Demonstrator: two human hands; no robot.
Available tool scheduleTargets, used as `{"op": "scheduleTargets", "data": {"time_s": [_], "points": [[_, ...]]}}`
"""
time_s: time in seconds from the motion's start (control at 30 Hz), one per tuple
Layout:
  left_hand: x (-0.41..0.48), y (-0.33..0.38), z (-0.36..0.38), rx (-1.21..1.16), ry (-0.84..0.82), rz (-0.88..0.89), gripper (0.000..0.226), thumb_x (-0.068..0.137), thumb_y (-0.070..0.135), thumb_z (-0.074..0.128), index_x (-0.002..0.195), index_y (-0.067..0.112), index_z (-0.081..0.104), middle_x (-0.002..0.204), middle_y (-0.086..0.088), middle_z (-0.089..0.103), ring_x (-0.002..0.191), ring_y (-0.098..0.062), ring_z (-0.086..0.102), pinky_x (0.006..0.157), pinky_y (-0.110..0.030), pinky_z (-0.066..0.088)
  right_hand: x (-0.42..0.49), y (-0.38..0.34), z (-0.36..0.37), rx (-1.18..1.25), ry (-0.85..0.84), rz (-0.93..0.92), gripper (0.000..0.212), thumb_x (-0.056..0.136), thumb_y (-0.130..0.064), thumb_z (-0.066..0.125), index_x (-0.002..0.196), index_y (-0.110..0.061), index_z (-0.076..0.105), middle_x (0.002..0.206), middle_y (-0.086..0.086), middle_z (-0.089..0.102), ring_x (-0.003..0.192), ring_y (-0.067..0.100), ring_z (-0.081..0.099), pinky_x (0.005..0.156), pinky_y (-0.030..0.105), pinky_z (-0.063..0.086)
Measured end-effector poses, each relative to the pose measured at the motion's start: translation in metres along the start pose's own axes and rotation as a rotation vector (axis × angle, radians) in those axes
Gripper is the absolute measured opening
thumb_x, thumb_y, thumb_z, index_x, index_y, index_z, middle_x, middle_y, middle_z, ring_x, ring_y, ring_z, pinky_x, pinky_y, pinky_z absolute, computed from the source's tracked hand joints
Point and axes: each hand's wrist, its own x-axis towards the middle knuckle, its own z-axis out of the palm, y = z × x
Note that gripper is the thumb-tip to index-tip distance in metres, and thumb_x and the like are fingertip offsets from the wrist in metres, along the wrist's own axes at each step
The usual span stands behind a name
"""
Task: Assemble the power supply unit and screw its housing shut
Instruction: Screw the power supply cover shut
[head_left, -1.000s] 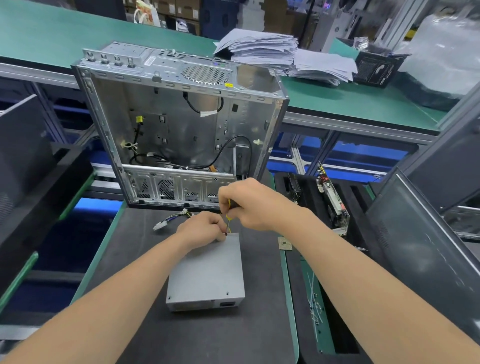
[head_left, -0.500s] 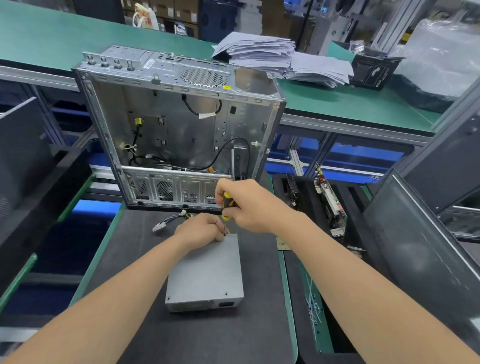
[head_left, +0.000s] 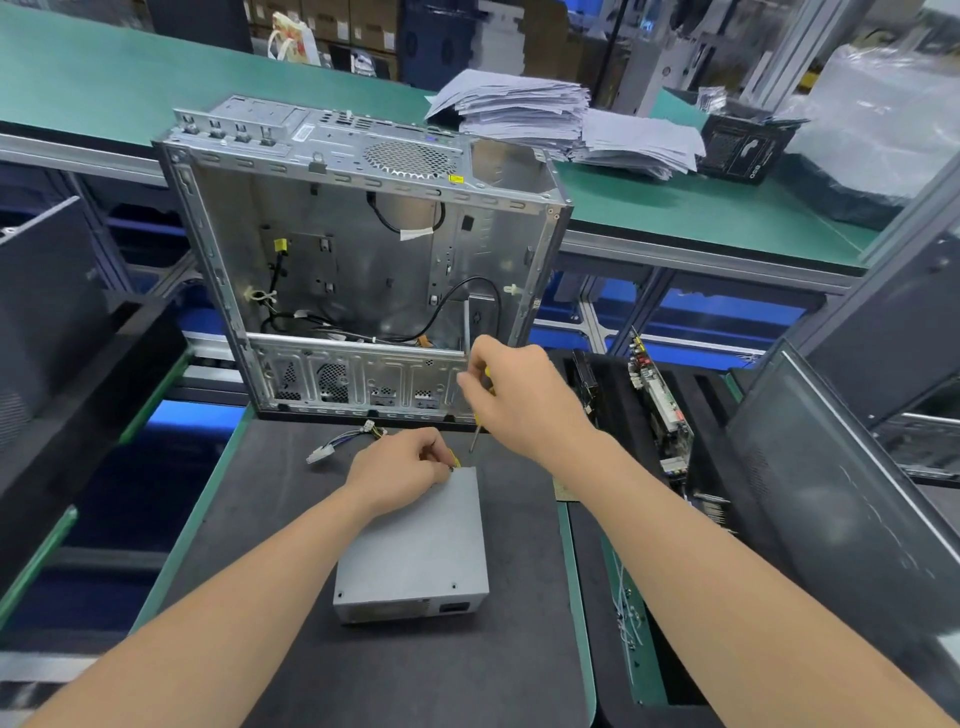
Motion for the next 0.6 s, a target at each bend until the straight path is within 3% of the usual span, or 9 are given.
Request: {"op": "scheduleTargets", "data": {"time_s": [0.1, 0.23, 0.37, 0.47, 0.53, 0.6], "points": [[0.001, 0.0, 0.004, 0.031, 0.06, -0.002, 0.004, 0.081, 0.048, 0.067, 0.085, 0.047, 0.067, 0.084, 0.03, 0.069, 0.09, 0.0, 0.064, 0.073, -0.029, 0.04, -0.001, 0.003, -0.007, -0.005, 0.004, 0.039, 0.017, 0.105, -0.033, 0.055, 0.098, -0.017, 0.055, 0.078, 0.003, 0.063, 0.078, 0.026, 0.059, 0.065, 0.041, 0.055], [0.004, 0.0, 0.006, 0.032, 0.074, -0.022, 0.003, 0.081, 0.049, 0.068, 0.081, 0.047, 0.07, 0.086, 0.029, 0.071, 0.092, -0.002, 0.064, 0.077, -0.031, 0.043, -0.006, 0.008, -0.01, -0.012, 0.005, 0.075, 0.017, 0.105, -0.034, 0.055, 0.097, -0.019, 0.054, 0.079, 0.003, 0.061, 0.082, 0.025, 0.057, 0.058, 0.035, 0.044], [0.003, -0.001, 0.006, 0.029, 0.072, -0.05, 0.005, 0.084, 0.045, 0.068, 0.08, 0.045, 0.071, 0.085, 0.038, 0.068, 0.094, -0.001, 0.063, 0.08, -0.032, 0.041, -0.011, 0.017, -0.013, -0.001, 0.03, 0.076, 0.016, 0.105, -0.032, 0.057, 0.095, -0.02, 0.054, 0.074, -0.001, 0.06, 0.078, 0.023, 0.055, 0.057, 0.032, 0.042], [0.002, 0.006, 0.002, 0.04, 0.051, -0.066, 0.018, 0.082, 0.037, 0.066, 0.079, 0.055, 0.068, 0.076, 0.044, 0.062, 0.09, -0.001, 0.064, 0.075, -0.03, 0.041, -0.015, 0.026, -0.015, -0.003, 0.035, 0.098, 0.016, 0.104, -0.033, 0.057, 0.095, -0.02, 0.054, 0.079, 0.0, 0.062, 0.086, 0.024, 0.055, 0.062, 0.035, 0.046], [0.002, 0.009, 0.002, 0.043, 0.048, -0.087, 0.022, 0.08, 0.034, 0.067, 0.078, 0.057, 0.068, 0.072, 0.04, 0.063, 0.088, -0.003, 0.065, 0.071, -0.028, 0.042, -0.017, 0.031, -0.017, -0.002, 0.037, 0.117, 0.016, 0.104, -0.034, 0.057, 0.095, -0.021, 0.054, 0.081, 0.0, 0.062, 0.087, 0.023, 0.056, 0.062, 0.035, 0.045], [0.004, 0.008, 0.004, 0.045, 0.055, -0.105, 0.014, 0.08, 0.033, 0.068, 0.077, 0.046, 0.072, 0.073, 0.031, 0.068, 0.087, -0.006, 0.066, 0.068, -0.026, 0.043, -0.021, 0.035, -0.018, 0.017, 0.052, 0.121, 0.017, 0.104, -0.033, 0.059, 0.093, -0.022, 0.054, 0.077, -0.003, 0.061, 0.083, 0.02, 0.054, 0.06, 0.033, 0.041]]}}
